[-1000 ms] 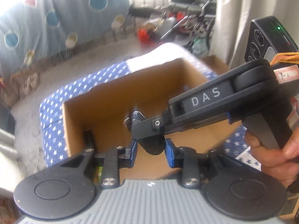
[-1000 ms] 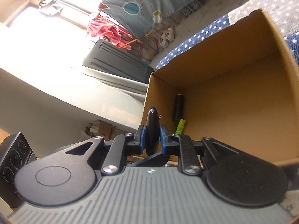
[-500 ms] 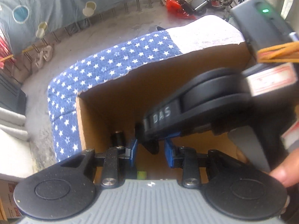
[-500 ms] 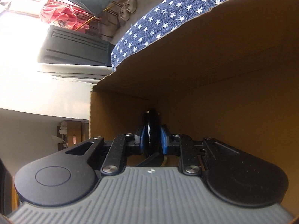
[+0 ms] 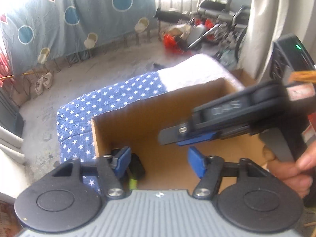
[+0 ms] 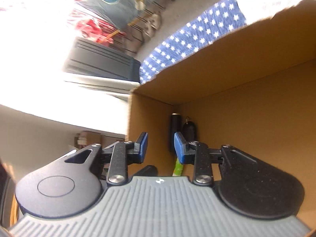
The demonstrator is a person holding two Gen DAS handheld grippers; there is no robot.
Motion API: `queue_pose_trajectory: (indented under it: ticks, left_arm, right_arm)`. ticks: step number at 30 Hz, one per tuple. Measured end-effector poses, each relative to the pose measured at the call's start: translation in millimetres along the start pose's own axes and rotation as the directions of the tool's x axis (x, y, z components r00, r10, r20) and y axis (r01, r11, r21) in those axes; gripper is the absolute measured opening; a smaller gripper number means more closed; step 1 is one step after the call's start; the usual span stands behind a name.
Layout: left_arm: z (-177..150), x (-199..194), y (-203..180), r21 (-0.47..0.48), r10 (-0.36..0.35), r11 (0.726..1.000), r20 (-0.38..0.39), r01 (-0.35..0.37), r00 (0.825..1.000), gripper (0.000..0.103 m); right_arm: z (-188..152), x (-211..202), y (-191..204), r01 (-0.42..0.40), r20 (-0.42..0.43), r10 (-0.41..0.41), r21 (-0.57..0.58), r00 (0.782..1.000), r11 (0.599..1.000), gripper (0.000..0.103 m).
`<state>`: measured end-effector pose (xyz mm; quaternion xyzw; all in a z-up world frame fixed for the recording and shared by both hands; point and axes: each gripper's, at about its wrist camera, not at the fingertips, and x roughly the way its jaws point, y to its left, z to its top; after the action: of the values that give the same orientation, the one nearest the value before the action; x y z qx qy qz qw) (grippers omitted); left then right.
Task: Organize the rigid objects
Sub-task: 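Lower the black item into the box and open the right gripper, then move the right gripper back over the pink cap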
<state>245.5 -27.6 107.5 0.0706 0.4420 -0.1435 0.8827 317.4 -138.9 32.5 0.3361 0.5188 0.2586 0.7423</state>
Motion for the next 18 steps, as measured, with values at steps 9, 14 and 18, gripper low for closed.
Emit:
queue_pose_trajectory:
  ticks: [9, 14, 18]
  left_arm:
    - [-99, -80, 2, -0.171, -0.145, 0.969, 0.184, 0.177, 0.972, 0.094]
    - [-166, -64, 2, -0.298, -0.160, 0.933, 0.156, 0.201, 0.975, 0.097]
    - [-201, -56, -7, -0.285, -0.120, 0.945, 0.153, 0.160, 0.981, 0.097]
  right_arm:
    - [-117, -162, 24, 0.143, 0.247, -0.065, -0.316, 0.967, 0.938, 0.091]
    - [-192, -168, 10, 0.442, 0.372, -0.303, -0.382, 0.877, 0.812, 0.102]
    - [-240, -138, -2, 0.630, 0.455, -0.454, -0.390, 0.766, 0.671, 0.102]
